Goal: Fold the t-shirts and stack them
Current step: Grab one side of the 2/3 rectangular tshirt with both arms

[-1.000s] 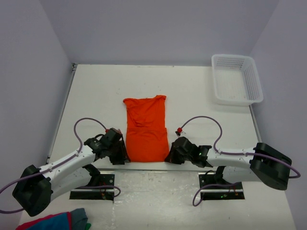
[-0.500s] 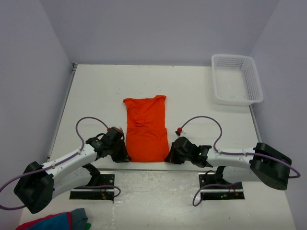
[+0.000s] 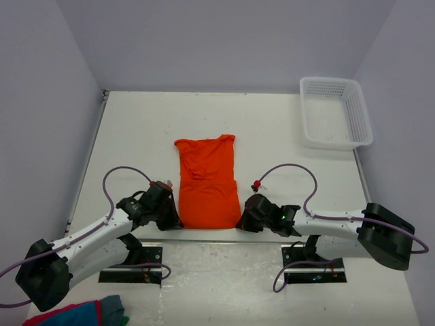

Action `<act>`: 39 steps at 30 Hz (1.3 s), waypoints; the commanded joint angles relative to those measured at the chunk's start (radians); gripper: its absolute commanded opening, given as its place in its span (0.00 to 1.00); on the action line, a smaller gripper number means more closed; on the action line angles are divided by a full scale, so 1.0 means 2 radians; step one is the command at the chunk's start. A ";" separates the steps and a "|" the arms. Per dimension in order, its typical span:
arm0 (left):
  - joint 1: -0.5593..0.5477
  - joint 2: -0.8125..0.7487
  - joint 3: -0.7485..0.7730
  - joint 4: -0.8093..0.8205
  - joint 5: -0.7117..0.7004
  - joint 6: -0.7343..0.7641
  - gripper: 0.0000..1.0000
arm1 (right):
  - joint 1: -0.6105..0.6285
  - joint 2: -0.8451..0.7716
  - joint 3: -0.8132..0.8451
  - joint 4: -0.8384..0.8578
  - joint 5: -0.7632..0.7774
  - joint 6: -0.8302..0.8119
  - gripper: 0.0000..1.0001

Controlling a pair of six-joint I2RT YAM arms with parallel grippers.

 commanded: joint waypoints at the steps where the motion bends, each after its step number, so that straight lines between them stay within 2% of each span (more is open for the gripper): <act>1: -0.003 -0.008 0.020 -0.037 -0.016 -0.005 0.00 | 0.001 0.004 -0.006 -0.108 0.064 0.014 0.00; 13: -0.003 -0.012 0.023 -0.055 -0.022 -0.010 0.00 | 0.011 -0.016 -0.011 -0.129 0.081 0.043 0.00; 19: -0.003 -0.016 0.036 -0.054 -0.018 0.003 0.00 | 0.022 -0.036 -0.003 -0.115 0.072 -0.003 0.00; 22: -0.003 -0.025 0.047 -0.049 -0.017 0.010 0.00 | 0.026 -0.039 0.026 -0.128 0.072 -0.039 0.00; 26: -0.003 -0.038 0.066 -0.044 -0.026 0.014 0.00 | 0.027 -0.049 0.103 -0.180 0.087 -0.093 0.00; 31: -0.003 -0.029 0.091 -0.021 -0.021 0.018 0.00 | 0.025 -0.019 0.197 -0.230 0.091 -0.134 0.00; 34: -0.004 -0.012 0.087 -0.001 0.005 0.033 0.00 | 0.025 -0.007 0.206 -0.222 0.085 -0.136 0.00; 36: -0.009 0.009 0.083 -0.011 -0.004 0.036 0.00 | 0.025 -0.002 0.198 -0.212 0.073 -0.134 0.00; 37: -0.010 0.014 0.076 -0.007 -0.001 0.032 0.04 | 0.026 0.001 0.192 -0.206 0.072 -0.133 0.00; 38: -0.012 0.015 0.059 0.000 0.005 0.030 0.17 | 0.025 0.002 0.188 -0.202 0.068 -0.130 0.00; 39: -0.014 0.015 0.050 0.005 0.016 0.024 0.21 | 0.026 0.003 0.184 -0.198 0.065 -0.127 0.00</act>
